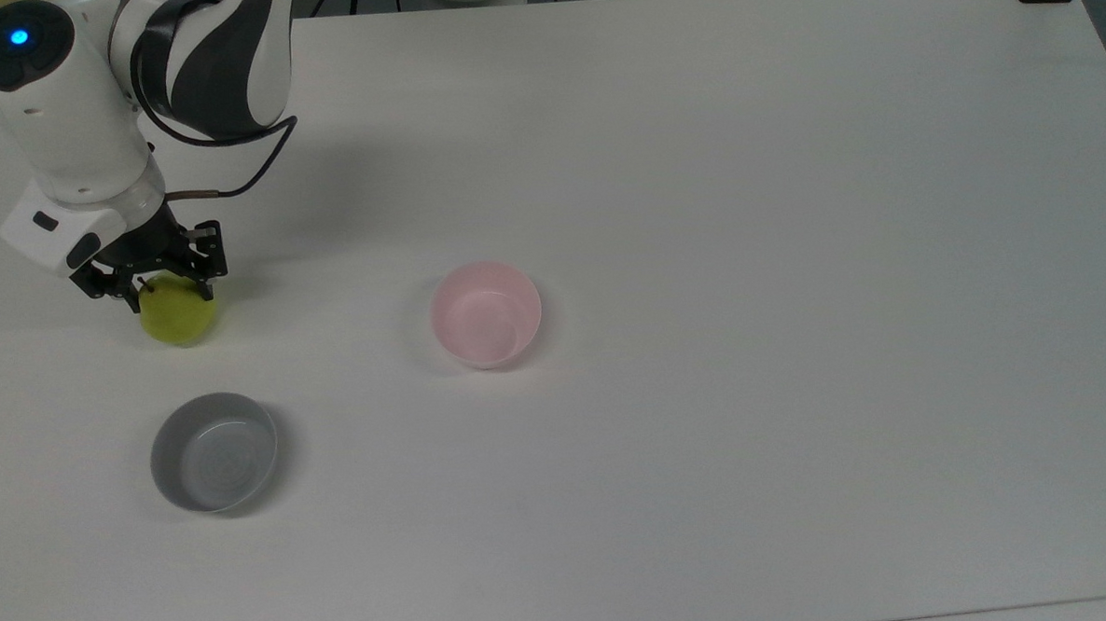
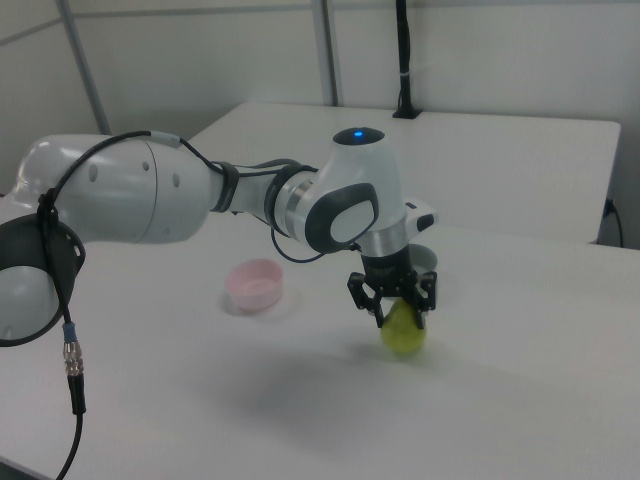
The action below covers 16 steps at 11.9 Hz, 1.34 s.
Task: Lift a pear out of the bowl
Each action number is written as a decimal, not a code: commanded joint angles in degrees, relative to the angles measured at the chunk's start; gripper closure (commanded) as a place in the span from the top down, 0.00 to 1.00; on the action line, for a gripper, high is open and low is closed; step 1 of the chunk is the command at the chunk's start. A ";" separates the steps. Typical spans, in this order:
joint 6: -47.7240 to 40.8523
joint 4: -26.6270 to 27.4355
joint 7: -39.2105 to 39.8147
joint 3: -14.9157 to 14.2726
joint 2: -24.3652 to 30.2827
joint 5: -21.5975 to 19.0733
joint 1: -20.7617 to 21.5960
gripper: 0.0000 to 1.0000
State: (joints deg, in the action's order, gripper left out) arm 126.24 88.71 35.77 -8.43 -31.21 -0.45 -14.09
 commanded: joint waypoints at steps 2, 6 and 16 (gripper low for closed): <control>1.56 1.73 0.27 0.17 0.71 -1.04 -0.33 0.70; -0.19 1.55 -0.25 0.17 3.86 -1.13 -0.68 1.00; -31.56 0.94 -16.05 -0.09 30.75 -0.52 6.78 1.00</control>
State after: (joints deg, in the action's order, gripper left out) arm 97.82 87.37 26.45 -7.96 -4.80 -0.70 -10.44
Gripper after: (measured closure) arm 0.000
